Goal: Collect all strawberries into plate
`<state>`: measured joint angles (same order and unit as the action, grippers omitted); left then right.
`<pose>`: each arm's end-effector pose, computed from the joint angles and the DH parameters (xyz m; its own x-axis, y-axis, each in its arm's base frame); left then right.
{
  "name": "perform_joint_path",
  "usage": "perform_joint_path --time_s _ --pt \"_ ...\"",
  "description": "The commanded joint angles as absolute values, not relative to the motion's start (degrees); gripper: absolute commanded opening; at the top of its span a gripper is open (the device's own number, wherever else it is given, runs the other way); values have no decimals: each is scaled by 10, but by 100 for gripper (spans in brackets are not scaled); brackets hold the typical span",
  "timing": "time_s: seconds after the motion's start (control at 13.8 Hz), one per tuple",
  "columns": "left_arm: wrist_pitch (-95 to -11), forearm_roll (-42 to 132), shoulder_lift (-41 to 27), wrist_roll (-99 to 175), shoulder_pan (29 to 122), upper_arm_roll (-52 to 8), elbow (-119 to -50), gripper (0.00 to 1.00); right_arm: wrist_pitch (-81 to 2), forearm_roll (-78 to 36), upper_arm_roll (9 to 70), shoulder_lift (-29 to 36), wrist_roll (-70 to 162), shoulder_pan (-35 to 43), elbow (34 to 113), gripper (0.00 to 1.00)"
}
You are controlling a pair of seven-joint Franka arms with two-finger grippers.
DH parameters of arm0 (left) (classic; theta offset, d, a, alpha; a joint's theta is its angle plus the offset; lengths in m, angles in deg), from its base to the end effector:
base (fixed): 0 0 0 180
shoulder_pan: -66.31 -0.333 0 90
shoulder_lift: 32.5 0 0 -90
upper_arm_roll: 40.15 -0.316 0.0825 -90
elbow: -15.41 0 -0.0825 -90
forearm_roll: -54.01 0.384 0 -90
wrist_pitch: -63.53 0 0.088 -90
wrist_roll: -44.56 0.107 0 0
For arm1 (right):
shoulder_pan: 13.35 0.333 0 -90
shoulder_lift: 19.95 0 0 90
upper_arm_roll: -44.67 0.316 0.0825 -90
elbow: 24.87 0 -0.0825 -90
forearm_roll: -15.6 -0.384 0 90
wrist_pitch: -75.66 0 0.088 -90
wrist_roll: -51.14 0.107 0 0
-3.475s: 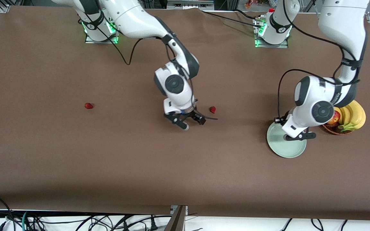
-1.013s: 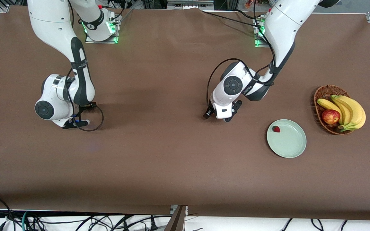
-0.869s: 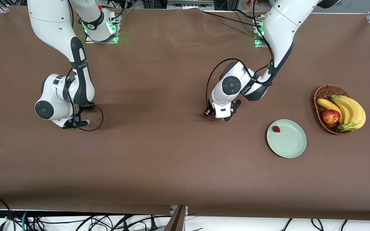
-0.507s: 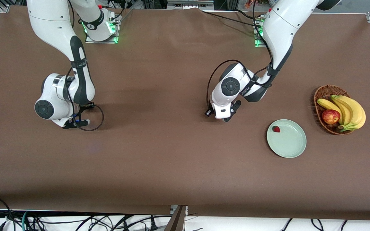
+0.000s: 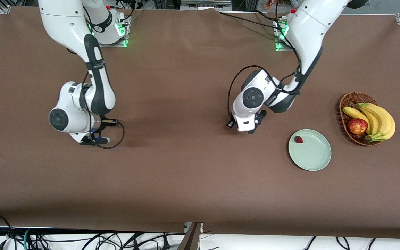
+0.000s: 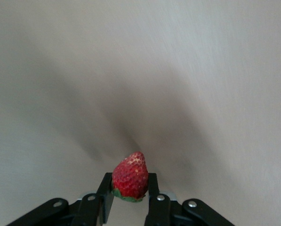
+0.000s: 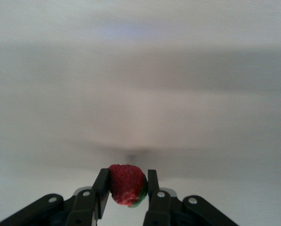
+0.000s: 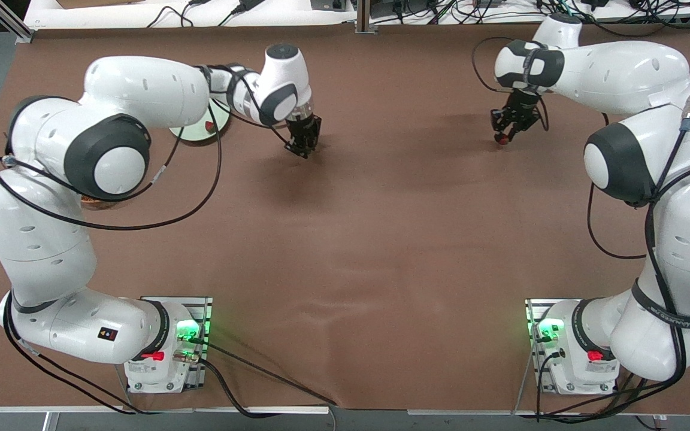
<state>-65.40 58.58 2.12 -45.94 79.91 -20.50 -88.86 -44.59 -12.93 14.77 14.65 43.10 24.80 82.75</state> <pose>0.5384 -0.3355 0.2100 0.5376 0.8321 -0.1362 0.8219 -0.5532 -0.1359 0.5919 0.1197 0.2024 0.9652 0.0174 -0.2608 -0.0070 -0.9957 -0.0922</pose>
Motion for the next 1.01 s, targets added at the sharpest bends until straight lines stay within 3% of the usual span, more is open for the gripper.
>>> perform_joint_path --time_s 0.0,0.22,0.36,0.58,0.94 --pt "-541 598 -44 -413 756 -199 -895 1 -453 -149 188 135 523 248 811 17" --pt "-435 566 -92 -247 687 -194 -895 2 -454 -185 232 163 692 273 741 18" --pt "-414 565 -105 -165 642 -195 -898 2 -455 -188 238 213 855 320 667 18" --pt "-418 572 -103 -46 582 -198 -898 2 -525 -187 238 275 1055 381 585 18" --pt "-493 598 -77 63 514 -199 -930 17 -650 -186 291 350 1211 423 480 21"
